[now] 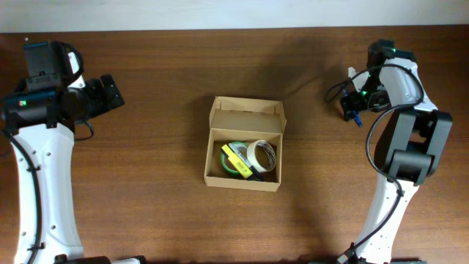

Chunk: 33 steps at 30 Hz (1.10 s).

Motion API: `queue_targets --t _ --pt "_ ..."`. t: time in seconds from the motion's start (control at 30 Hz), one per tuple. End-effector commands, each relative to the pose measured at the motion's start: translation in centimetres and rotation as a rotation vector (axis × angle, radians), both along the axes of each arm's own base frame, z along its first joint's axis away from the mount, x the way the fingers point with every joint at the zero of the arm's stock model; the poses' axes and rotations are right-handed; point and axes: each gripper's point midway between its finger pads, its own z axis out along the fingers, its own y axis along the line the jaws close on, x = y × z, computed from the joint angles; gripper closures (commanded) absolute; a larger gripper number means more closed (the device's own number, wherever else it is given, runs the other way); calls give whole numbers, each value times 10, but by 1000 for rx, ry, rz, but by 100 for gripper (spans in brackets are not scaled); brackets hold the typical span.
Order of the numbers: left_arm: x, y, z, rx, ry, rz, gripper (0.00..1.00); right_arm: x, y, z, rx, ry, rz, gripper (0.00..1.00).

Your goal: Pack container

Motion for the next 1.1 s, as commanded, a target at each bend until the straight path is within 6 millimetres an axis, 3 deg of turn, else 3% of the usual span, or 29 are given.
queue_targets --t 0.0,0.23,0.47,0.57,0.83,1.07 --pt "0 2 -1 11 4 -8 1 0 5 -11 30 15 15 5" --pt "0 2 -1 11 6 -8 1 -4 21 -36 127 47 11 34" --pt "0 2 -1 10 8 -8 1 -9 32 -57 189 82 4 36" --pt "0 2 -1 10 8 -8 1 -7 36 -57 216 73 18 39" --pt "0 2 -1 10 8 -8 1 -4 48 -56 285 57 12 59" --pt "0 2 -1 10 8 -8 1 -8 49 -55 287 74 -7 88"
